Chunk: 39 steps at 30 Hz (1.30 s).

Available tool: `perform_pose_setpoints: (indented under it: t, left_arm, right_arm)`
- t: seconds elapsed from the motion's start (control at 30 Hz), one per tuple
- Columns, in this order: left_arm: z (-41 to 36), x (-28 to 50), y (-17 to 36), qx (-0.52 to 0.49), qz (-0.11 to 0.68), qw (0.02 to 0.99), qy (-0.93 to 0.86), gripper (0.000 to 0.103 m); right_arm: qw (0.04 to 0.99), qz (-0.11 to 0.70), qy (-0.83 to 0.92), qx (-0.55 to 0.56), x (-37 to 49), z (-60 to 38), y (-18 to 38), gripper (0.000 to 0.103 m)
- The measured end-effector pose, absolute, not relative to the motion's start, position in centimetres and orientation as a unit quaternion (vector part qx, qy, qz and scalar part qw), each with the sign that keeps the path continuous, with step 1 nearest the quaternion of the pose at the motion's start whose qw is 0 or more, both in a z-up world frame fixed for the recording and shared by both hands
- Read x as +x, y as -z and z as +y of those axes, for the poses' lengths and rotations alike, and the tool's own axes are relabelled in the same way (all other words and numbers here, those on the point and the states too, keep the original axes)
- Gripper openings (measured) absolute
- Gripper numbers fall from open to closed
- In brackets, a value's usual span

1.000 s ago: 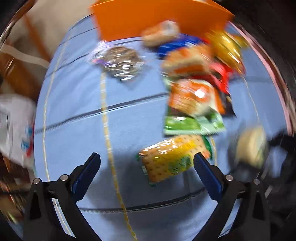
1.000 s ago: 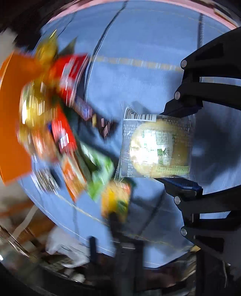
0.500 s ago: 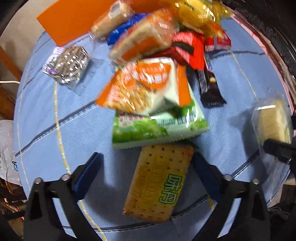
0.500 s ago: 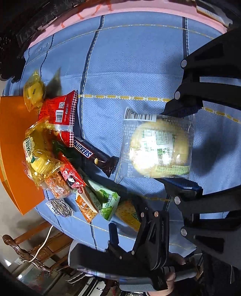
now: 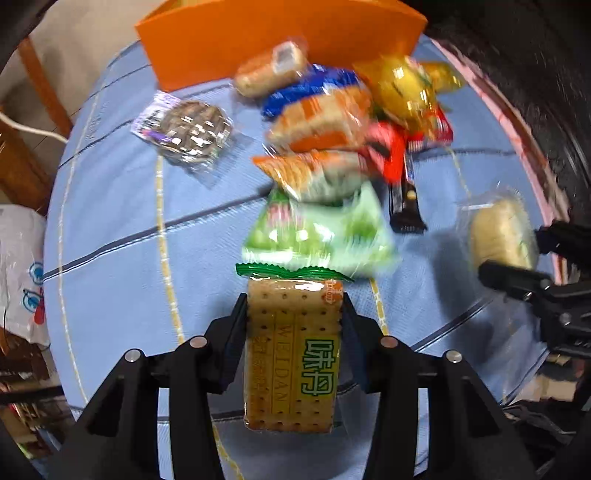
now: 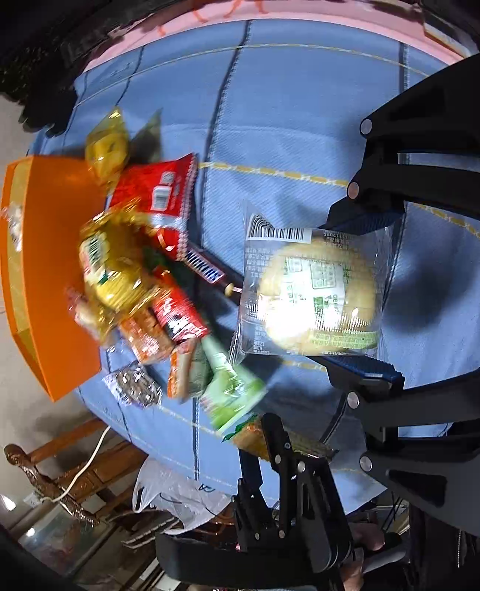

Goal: Organize snacks
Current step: 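Grasp the cracker biscuit pack with left tool while right tool grasps wrapped round bun, then carry the cracker pack and bun into the orange box and open both tools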

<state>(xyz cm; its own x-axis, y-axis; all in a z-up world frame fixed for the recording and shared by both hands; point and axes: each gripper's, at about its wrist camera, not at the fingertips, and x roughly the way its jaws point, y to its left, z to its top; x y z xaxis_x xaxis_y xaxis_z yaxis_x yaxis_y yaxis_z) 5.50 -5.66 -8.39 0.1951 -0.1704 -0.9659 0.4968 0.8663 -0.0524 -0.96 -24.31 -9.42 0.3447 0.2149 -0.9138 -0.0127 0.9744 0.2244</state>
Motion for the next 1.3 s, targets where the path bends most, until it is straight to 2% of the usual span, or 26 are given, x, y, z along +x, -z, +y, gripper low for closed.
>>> perform_pose_setpoints:
  t: [0.3,0.7,1.03,1.3]
  left_arm:
    - [-6.0,7.7,2.2,0.084,0.565,0.795,0.204,0.046]
    - [-8.3,15.2,-2.7,0.059,0.527,0.829,0.18,0.046]
    - [-10.7,24.1,-4.1,0.056,0.514,0.84,0.162,0.046]
    - [-11.9,31.3,-2.7,0.055,0.513,0.843,0.15,0.046]
  right_arm:
    - [0.836,0.536,-0.092,0.079,1.4,-23.6,6.0,0.056]
    - [0.885,0.451,-0.051,0.102,7.9,-28.4,-0.8,0.056]
    - [0.902,0.413,-0.026,0.122,16.3,-32.1,-2.7,0.056]
    - [0.902,0.415,-0.025,0.117,22.6,-31.9,-1.2,0.056]
